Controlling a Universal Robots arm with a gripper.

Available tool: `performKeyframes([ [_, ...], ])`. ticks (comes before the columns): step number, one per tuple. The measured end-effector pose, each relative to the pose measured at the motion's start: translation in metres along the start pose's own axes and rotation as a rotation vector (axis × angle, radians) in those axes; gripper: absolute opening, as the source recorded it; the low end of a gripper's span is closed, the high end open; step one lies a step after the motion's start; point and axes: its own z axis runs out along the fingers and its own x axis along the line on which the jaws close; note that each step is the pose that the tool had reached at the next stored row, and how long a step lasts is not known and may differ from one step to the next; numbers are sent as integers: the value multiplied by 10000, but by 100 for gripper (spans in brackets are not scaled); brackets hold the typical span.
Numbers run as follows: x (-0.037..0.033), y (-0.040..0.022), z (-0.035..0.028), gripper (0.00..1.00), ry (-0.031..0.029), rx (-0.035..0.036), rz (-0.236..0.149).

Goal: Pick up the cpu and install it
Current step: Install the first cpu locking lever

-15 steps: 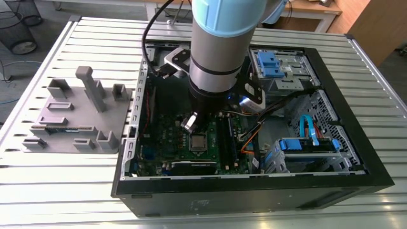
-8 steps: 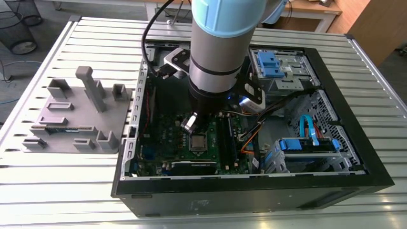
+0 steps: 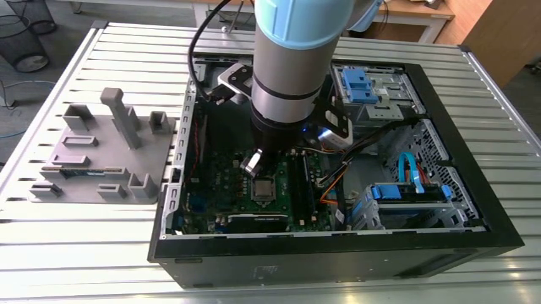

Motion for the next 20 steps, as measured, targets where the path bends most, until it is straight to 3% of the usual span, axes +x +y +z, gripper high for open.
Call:
performKeyframes([
  [4,-5,5,-73,11,-3,-1,0],
  [10,-15,16,-251,11,0,0,0],
  [20,-24,23,-264,11,1,0,-1],
])
